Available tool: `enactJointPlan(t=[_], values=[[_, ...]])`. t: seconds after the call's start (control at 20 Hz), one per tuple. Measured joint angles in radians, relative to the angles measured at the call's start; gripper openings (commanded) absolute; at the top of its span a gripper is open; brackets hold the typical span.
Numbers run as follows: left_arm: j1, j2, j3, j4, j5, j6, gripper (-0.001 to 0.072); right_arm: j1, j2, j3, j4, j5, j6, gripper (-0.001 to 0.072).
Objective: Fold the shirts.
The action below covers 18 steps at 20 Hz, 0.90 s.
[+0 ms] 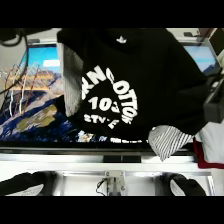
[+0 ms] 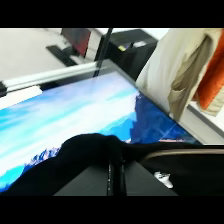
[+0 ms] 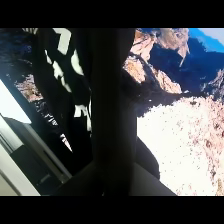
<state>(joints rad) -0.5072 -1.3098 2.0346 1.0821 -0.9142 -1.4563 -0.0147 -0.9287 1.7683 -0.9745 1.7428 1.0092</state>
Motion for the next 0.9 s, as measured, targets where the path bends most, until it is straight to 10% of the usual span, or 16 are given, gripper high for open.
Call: enactJointPlan(t=[0.55,0.6,0.7,0.9], values=[[-0.166,-0.002,0.006,-0.097,0.088,0.077,0.0045,0.0,-0.088,0.0,0.087,-0.119,-0.045,0.0055],[-0.165,-0.008,0.001,-0.1,0.048,0.068,0.0094,0.0,-0.091,0.0,0.091,-0.144,-0.056,0.0055],[-0.153,-0.017,-0.013,-0.099,-0.035,0.055,0.0657,0.0,-0.094,0.0,0.102,-0.195,-0.078,0.0055],[-0.093,-0.008,-0.015,-0.084,-0.068,0.045,0.0691,0.0,-0.092,0.001,0.114,-0.311,-0.087,0.0055]])
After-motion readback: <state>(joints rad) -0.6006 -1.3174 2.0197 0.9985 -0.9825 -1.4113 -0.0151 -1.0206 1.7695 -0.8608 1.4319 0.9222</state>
